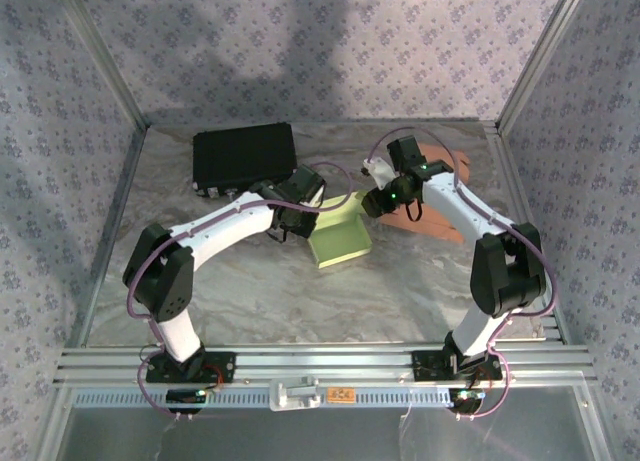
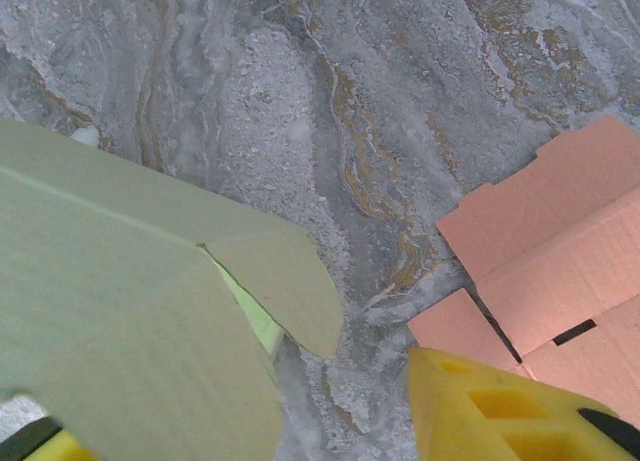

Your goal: Fold the paper box

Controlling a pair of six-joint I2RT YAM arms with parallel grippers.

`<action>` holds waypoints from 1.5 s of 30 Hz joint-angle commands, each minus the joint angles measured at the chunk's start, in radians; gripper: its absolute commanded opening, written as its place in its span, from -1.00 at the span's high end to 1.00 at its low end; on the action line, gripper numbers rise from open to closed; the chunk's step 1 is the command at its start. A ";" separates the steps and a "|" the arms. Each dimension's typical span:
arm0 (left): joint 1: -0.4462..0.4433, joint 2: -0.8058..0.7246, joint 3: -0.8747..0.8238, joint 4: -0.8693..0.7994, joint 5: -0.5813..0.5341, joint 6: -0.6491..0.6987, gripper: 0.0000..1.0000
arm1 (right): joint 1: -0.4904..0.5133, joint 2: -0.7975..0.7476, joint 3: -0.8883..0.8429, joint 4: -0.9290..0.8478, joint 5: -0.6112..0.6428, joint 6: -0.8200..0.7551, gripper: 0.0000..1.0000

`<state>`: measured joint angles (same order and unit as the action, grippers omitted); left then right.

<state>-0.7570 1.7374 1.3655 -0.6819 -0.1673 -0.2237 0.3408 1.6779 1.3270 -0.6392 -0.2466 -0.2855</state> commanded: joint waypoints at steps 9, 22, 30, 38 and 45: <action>0.010 0.028 0.072 -0.042 0.009 0.020 0.71 | 0.036 0.041 0.063 -0.024 0.048 0.013 0.27; 0.038 0.057 0.125 -0.084 0.012 -0.067 0.90 | 0.100 -0.026 0.026 0.028 0.174 0.192 1.00; 0.058 0.098 0.176 -0.113 -0.009 -0.187 1.00 | 0.159 -0.081 -0.032 0.116 0.247 0.407 1.00; 0.080 0.127 0.173 -0.062 -0.090 -0.328 1.00 | 0.236 -0.099 -0.101 0.265 0.361 0.618 1.00; 0.106 0.153 0.159 -0.002 -0.100 -0.356 0.92 | 0.261 -0.097 -0.173 0.405 0.393 0.657 1.00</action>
<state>-0.6662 1.8614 1.5291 -0.6735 -0.2256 -0.5518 0.5892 1.6154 1.1805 -0.3714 0.1070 0.3256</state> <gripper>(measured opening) 0.062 0.052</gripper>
